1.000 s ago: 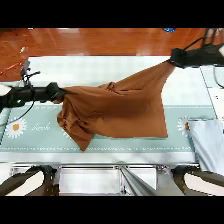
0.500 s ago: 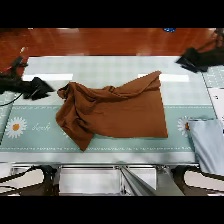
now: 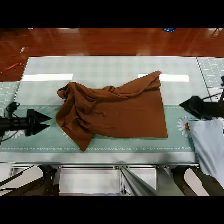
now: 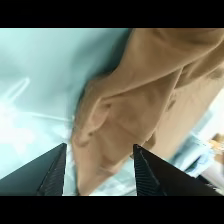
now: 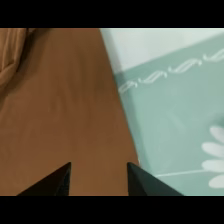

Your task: Fold the shirts.

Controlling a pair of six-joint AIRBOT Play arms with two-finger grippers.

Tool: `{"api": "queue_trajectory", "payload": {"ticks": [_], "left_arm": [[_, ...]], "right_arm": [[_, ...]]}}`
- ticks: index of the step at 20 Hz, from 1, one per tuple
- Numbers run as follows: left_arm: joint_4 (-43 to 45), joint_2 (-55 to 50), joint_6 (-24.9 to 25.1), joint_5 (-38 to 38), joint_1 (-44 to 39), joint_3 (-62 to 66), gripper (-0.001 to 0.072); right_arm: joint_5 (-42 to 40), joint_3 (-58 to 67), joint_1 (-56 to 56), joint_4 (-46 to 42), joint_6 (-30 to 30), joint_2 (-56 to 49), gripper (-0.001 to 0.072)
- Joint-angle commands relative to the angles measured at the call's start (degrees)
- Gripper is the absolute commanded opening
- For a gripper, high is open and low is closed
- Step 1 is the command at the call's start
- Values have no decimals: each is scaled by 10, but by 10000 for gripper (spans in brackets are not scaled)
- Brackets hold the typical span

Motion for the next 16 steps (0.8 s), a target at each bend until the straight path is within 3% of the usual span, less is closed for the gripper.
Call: {"api": "queue_trajectory", "payload": {"ticks": [1,4,9,10,11,14,16], "left_arm": [[-37,4,11,74,-10,-57,504],[-44,2,8,116,-78,-57,503],[-43,1,-39,193,-195,-50,486],[-43,1,-39,194,-205,-45,306],[-43,1,-37,189,-210,-38,13],[-41,1,-37,165,-209,-18,18],[-41,1,-37,158,-210,-11,18]], "right_arm": [[-2,-68,-6,24,-6,53,407],[3,-68,-6,30,-5,53,407],[13,-68,-6,44,-5,53,407],[13,-68,-7,42,-5,53,407],[11,-68,-7,31,-1,53,407],[17,-72,-6,-101,104,53,408],[45,-96,-6,-117,109,51,408]]}}
